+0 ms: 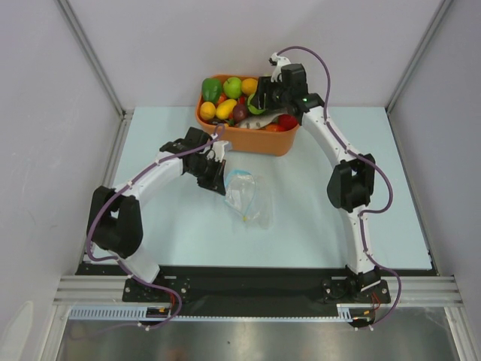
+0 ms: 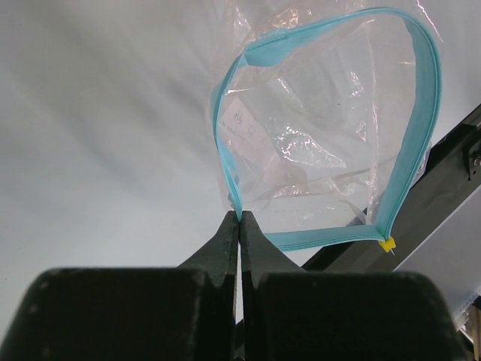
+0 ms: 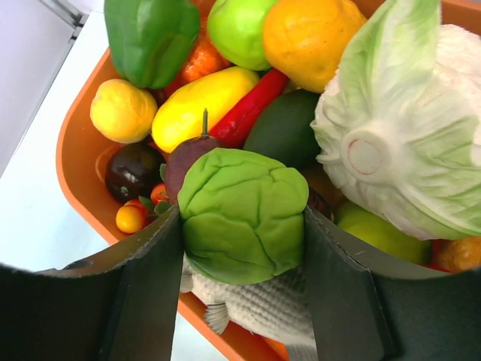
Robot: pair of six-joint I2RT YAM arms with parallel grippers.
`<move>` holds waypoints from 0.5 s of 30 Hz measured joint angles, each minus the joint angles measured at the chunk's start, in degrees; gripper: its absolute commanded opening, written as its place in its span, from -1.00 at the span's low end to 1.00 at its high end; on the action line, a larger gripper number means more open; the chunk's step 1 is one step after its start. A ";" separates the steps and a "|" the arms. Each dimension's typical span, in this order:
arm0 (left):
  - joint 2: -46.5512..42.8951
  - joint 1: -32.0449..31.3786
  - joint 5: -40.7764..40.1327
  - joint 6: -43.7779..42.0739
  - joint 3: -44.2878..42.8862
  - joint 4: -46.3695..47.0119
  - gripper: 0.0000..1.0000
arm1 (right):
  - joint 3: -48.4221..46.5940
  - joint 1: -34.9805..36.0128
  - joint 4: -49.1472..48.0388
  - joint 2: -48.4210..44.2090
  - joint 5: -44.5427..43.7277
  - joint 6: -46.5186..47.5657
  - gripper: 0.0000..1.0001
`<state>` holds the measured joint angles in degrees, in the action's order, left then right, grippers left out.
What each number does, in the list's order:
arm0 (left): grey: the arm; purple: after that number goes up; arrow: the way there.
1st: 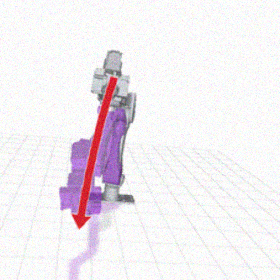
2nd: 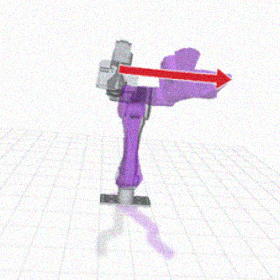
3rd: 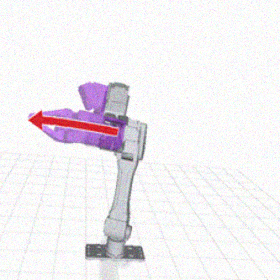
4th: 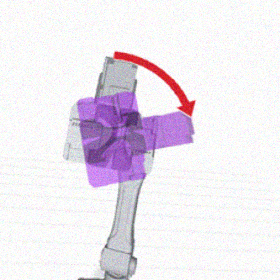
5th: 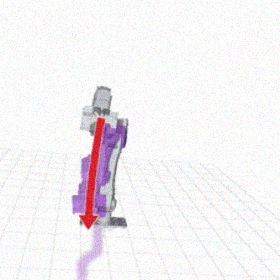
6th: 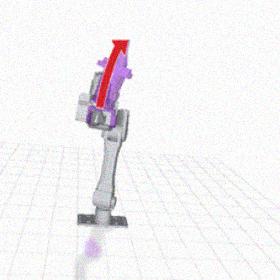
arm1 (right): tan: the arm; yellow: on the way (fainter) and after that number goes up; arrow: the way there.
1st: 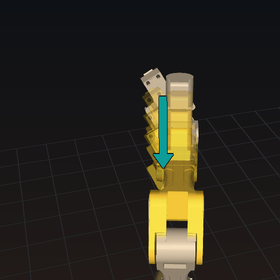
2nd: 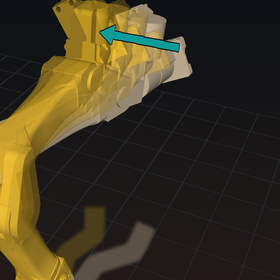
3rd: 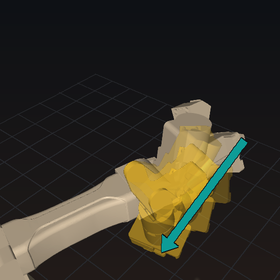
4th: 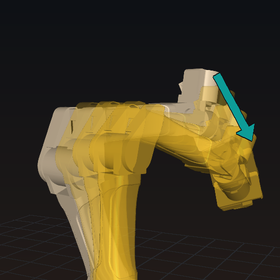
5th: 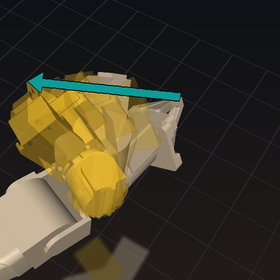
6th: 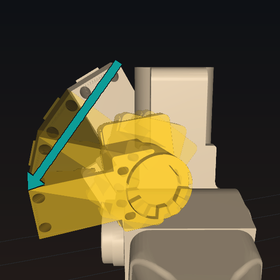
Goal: Open the zip-top bag and remove the fake food
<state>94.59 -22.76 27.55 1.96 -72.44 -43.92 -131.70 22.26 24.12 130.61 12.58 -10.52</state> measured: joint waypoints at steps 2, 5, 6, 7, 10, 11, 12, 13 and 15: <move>0.00 0.00 -0.04 0.00 0.00 -0.02 -0.99 | 0.02 -0.04 -0.26 0.04 -0.68 -0.09 0.02; 0.00 0.00 -0.04 0.00 0.00 -0.04 -0.99 | 0.04 -0.04 -0.68 0.11 -1.86 -0.24 0.49; 0.00 0.00 -0.04 0.00 0.00 -0.02 -0.99 | 0.11 -0.11 -0.74 0.11 -2.27 -0.35 0.55; 0.00 0.00 -0.04 0.00 0.00 -0.04 -0.99 | 0.13 -0.15 -0.83 0.11 -2.64 -0.37 0.71; 0.00 0.00 -0.04 -0.02 0.00 -0.04 -0.99 | 0.24 -0.33 -1.22 0.11 -3.17 -0.20 0.86; 0.00 0.00 -0.04 -0.02 0.00 -0.04 -1.00 | 0.26 -0.33 -1.49 0.11 -3.19 -0.11 0.87; 0.00 0.00 -0.04 -0.02 0.00 -0.04 -0.99 | 0.39 -0.35 -1.86 0.11 -3.17 -0.11 0.89; 0.00 0.00 -0.07 -0.02 0.00 -0.04 -0.99 | 0.50 -0.35 -2.19 0.11 -3.17 -0.09 0.93; 0.00 0.00 -0.24 0.00 0.00 -0.04 -0.99 | 1.01 -0.35 -2.93 0.11 -3.17 0.09 0.95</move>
<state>94.59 -22.76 27.31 1.96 -72.44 -43.97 -130.69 21.91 21.19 130.72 9.41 -10.44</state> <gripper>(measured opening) 0.008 0.963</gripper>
